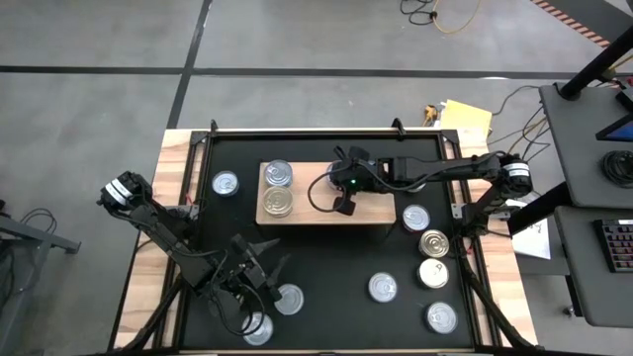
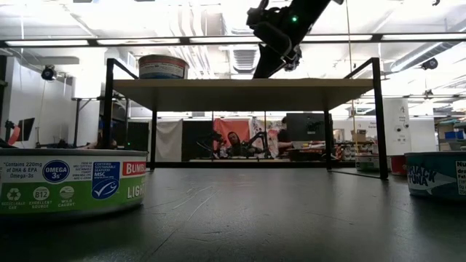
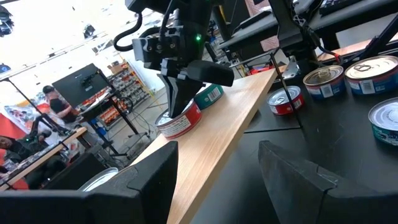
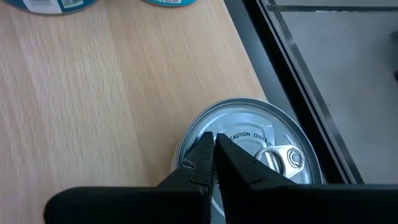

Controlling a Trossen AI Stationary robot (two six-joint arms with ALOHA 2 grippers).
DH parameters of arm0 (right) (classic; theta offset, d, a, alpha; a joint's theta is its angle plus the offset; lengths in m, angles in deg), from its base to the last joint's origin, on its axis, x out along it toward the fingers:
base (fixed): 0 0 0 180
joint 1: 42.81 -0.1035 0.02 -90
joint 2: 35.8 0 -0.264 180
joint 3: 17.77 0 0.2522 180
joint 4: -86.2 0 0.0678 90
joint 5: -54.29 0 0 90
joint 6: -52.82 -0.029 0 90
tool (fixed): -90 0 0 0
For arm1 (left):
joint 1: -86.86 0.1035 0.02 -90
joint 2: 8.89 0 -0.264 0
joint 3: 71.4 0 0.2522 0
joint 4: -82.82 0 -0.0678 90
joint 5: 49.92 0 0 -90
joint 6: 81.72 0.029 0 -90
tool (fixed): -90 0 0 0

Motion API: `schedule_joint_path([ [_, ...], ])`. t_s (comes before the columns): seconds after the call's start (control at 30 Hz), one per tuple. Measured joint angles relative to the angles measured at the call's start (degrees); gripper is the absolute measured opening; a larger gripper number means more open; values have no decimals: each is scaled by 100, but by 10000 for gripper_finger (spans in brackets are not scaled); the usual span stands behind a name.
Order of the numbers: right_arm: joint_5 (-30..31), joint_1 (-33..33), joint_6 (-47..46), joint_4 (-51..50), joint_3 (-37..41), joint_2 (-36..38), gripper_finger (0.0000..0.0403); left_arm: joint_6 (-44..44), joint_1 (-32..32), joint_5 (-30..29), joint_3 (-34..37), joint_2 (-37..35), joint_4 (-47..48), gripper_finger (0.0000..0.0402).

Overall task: Stack canned seafood by type on shelf
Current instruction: Put the red tuna can on the shelf

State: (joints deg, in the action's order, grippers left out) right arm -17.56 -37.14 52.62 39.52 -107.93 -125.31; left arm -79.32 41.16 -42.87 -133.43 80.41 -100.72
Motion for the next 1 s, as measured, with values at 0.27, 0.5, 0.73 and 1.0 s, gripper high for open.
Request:
schedule_joint_path([
  [0.27,2,0,96,-48,0,0,9,-18,1,1,0,0,2,207],
  [0.5,0,0,68,-69,7,19,9,-22,0,0,0,0,6,207],
  [0.73,-2,0,129,-72,9,28,9,-22,-1,1,0,0,28,207],
  [1.0,-61,0,130,-186,-134,92,9,-22,0,0,0,0,28,207],
])
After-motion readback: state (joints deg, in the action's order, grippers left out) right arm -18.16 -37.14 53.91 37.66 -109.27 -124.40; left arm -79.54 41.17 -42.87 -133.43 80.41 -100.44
